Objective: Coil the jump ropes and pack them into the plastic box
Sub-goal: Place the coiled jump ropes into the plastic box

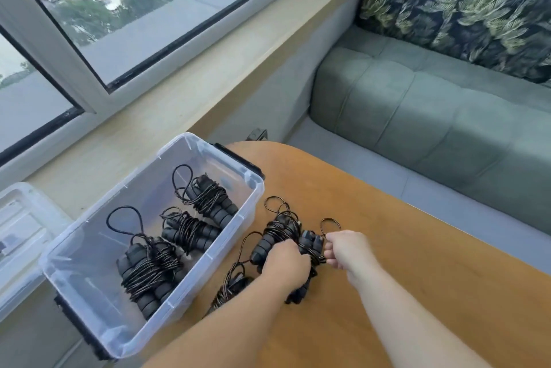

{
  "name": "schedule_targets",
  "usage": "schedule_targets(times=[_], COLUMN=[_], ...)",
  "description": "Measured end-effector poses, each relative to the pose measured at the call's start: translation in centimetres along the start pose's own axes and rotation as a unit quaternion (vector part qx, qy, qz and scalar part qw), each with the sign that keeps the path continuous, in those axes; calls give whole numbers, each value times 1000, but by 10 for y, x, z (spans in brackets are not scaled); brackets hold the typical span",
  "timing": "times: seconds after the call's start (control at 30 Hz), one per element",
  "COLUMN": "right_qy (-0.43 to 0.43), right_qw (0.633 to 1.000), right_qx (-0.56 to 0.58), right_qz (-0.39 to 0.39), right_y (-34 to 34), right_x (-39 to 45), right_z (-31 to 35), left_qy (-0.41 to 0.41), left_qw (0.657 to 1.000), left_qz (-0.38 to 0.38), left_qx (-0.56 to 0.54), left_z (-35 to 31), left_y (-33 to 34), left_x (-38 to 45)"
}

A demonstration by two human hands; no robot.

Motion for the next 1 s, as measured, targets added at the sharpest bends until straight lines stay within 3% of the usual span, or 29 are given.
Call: schedule_targets(times=[0.2,0.3,0.47,0.77,0.87,1.0], right_qy=[121,121,96,-90,-179,-330], right_qw=[990,977,977,982,971,941], right_qx=[38,140,171,164,151,66], right_qz=[55,108,87,-26,-46,-30], right_y=[36,51,38,-23,-28,1], right_x=[16,14,5,-44,-78,-122], right_z=[-62,-65,-68,-22,26,107], left_qy=[-40,-41,-16,151,220,249], left_qw=[997,996,996,972,939,871], left_qz=[-62,-67,-60,-70,-113,-241], left_qx=[-26,-34,-71,-168,-241,-350], left_z=[14,17,12,-57,-70,-53], left_y=[21,25,25,-3,-38,-107], left_x=[6,6,-3,-51,-75,-98])
Point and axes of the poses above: each hand's wrist, its own x-axis towards the middle knuckle, its own y-axis out of the palm, z = x × y, the point moved 4 cm from there along x, towards the middle knuckle, and after that the axes turned 15 degrees about -x, right-handed, at the moved point
